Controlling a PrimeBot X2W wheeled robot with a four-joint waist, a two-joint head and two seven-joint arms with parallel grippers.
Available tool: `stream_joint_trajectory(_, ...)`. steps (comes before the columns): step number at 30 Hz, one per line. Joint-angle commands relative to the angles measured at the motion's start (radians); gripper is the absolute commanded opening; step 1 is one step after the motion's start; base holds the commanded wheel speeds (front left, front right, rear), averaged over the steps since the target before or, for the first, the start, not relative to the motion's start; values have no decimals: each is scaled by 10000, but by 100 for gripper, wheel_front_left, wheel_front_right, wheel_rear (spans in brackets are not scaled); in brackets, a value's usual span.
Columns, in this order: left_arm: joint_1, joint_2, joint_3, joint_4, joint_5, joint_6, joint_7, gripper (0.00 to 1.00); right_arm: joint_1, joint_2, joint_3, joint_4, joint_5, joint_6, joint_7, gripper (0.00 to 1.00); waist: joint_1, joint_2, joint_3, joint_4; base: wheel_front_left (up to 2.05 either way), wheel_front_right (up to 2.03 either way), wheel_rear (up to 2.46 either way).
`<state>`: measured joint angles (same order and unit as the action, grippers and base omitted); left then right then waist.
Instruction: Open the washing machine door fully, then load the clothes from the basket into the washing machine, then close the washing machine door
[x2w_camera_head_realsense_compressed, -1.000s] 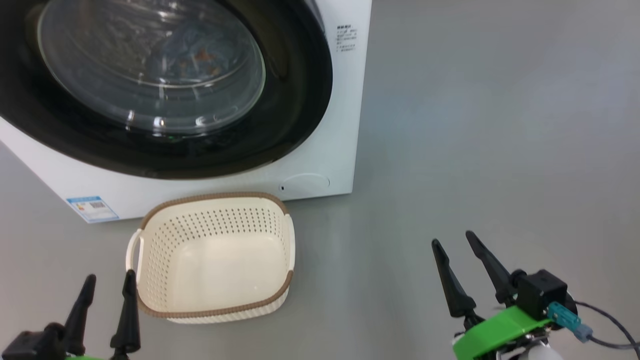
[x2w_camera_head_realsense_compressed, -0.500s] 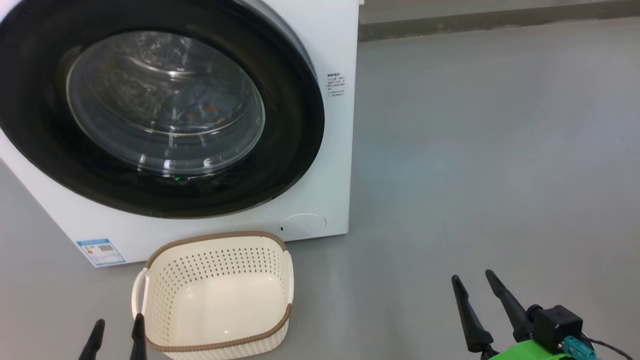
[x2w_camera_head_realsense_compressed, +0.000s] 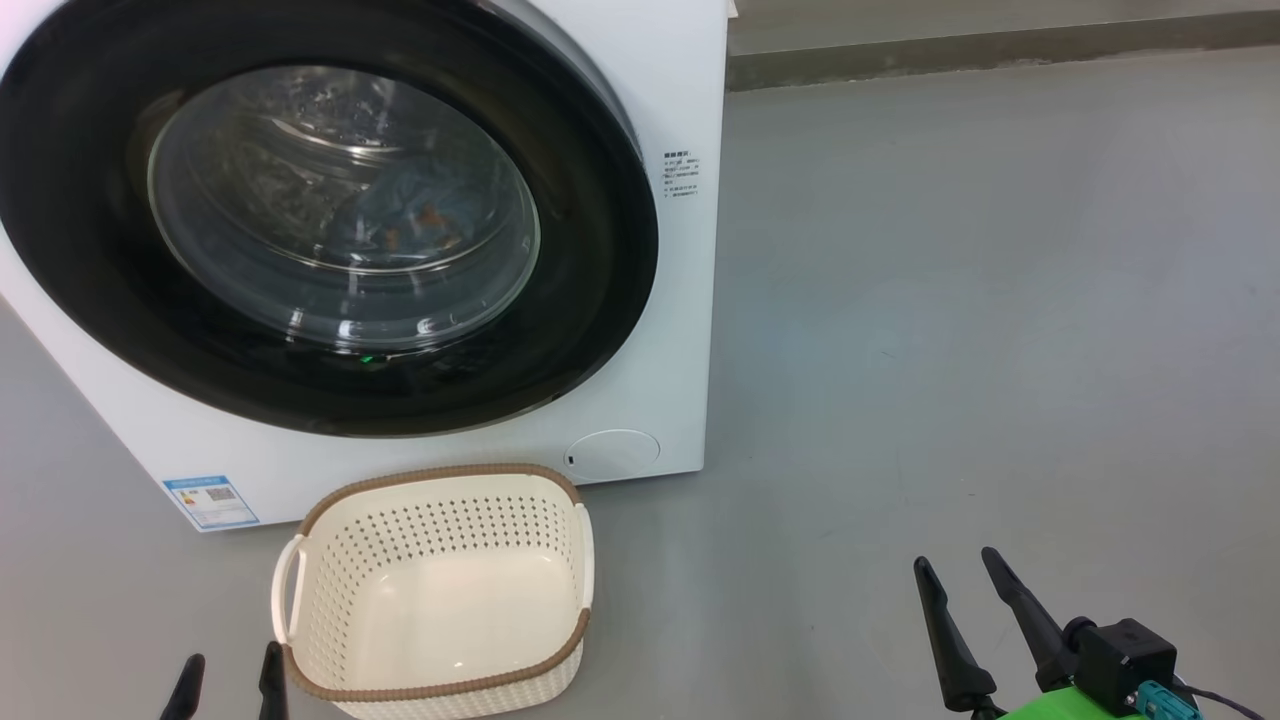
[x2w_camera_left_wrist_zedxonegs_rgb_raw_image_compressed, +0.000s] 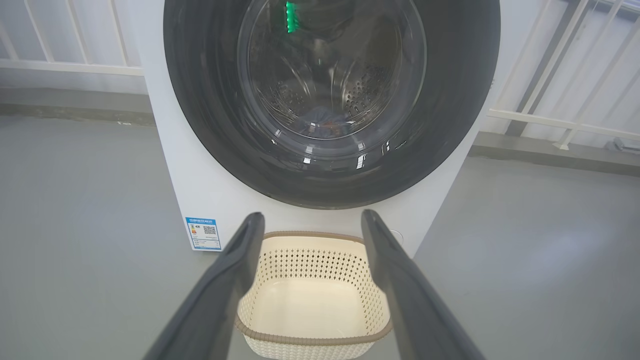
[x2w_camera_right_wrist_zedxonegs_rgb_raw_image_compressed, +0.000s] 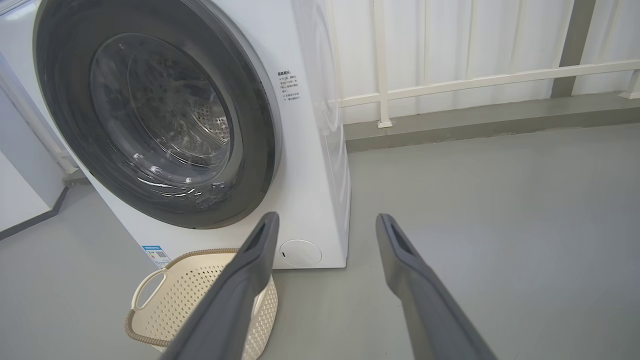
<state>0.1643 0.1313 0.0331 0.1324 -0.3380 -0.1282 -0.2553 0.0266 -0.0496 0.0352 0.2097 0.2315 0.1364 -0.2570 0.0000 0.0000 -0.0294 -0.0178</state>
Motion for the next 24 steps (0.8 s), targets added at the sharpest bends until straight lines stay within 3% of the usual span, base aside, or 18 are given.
stream_joint_trajectory(1, -214, 58, 367, -157, 87, -25, -65, 100, -122, -7, 202, -272, -15, -57, -47, 100, 0, 0, 1, 7, 0, 0, 0)
stream_joint_trajectory(24, -262, 152, 336, -165, 0, -25, -65, 100, -108, -6, 124, -239, 100, -57, -47, 100, 0, 0, 67, 87, 0, 0, 0)
